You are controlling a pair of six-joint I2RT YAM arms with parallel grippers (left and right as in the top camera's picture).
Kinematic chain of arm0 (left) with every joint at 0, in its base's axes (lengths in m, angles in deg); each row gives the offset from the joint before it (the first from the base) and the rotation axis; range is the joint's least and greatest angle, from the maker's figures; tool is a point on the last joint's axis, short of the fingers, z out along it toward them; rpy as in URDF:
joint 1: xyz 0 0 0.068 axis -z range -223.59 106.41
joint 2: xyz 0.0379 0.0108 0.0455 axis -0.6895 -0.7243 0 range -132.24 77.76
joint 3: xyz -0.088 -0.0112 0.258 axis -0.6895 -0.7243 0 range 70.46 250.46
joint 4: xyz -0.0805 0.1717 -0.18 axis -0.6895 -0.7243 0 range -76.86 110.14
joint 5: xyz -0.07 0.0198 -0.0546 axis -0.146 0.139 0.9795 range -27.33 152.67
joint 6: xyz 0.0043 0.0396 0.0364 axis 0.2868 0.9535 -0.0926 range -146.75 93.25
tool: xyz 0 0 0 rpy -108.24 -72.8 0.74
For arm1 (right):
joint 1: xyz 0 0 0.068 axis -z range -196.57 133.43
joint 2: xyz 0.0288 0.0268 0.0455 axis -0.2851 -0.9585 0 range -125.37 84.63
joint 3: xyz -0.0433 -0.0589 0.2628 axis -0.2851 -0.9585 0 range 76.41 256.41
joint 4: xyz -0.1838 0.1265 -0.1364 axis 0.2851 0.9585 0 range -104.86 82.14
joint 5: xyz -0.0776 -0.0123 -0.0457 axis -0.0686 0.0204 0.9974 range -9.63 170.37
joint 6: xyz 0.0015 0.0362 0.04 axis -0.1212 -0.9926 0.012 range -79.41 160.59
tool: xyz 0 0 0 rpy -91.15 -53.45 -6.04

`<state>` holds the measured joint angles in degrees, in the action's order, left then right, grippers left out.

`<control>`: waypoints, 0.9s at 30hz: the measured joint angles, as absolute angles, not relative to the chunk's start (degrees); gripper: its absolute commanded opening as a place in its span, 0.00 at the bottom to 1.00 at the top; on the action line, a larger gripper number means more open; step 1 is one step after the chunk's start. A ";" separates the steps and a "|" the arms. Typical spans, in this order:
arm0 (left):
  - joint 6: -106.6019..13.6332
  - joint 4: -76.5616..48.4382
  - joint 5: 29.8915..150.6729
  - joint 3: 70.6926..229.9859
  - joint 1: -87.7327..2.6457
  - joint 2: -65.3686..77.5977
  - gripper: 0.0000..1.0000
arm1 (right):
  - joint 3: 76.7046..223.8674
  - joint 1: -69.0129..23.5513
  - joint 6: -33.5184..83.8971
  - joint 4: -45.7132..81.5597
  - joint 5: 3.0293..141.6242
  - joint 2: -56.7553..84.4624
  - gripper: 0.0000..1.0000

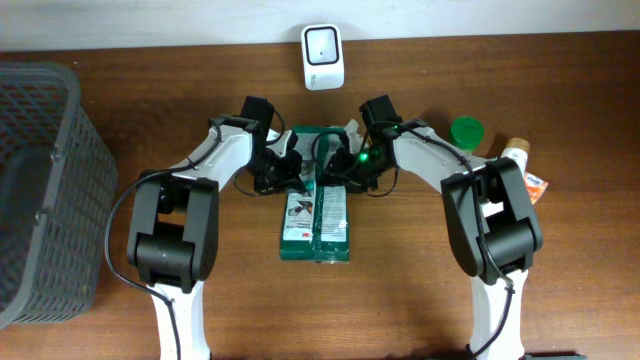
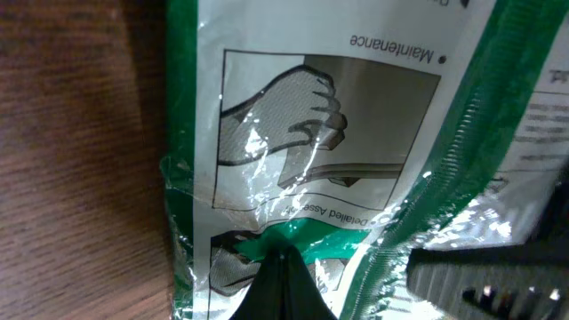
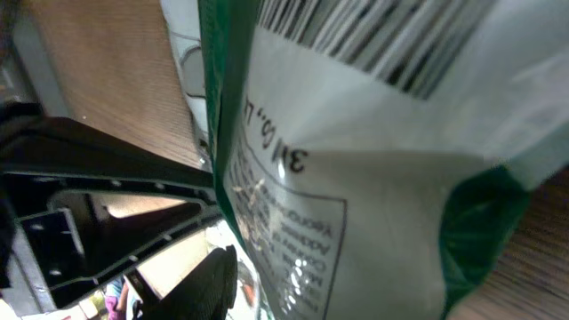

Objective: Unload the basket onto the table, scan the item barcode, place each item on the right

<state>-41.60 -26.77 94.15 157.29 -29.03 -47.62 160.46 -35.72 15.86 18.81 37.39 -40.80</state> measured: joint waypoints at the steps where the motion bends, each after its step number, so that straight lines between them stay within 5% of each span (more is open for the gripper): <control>1: -41.77 -26.99 94.17 157.29 -29.07 -47.62 0.00 | 160.90 -35.75 15.68 17.98 37.32 -40.89 0.36; 5: -42.10 -28.78 94.87 157.29 -29.03 -47.62 0.00 | 165.99 -34.39 15.77 14.24 37.06 -41.06 0.44; 7: -42.23 -28.61 95.05 157.29 -28.17 -47.62 0.00 | 166.60 -32.49 22.41 22.24 36.93 -41.13 0.49; 10: -42.65 -28.00 95.09 157.29 -27.65 -47.62 0.00 | 166.76 -30.68 34.00 34.79 38.96 -41.35 0.50; 16: -42.87 -28.00 95.07 157.29 -27.65 -47.64 0.00 | 161.55 -30.65 43.33 35.27 35.05 -41.35 0.50; 22: -43.06 -27.43 95.05 157.29 -27.65 -47.64 0.00 | 160.88 -34.72 40.75 33.04 31.14 -41.48 0.29; 25: -43.33 -27.16 95.05 157.29 -27.65 -47.64 0.00 | 160.72 -34.72 36.27 28.03 31.14 -41.67 0.05; 27: -43.33 -27.19 95.31 157.29 -27.69 -47.64 0.00 | 160.70 -34.46 34.22 26.26 31.09 -41.67 0.04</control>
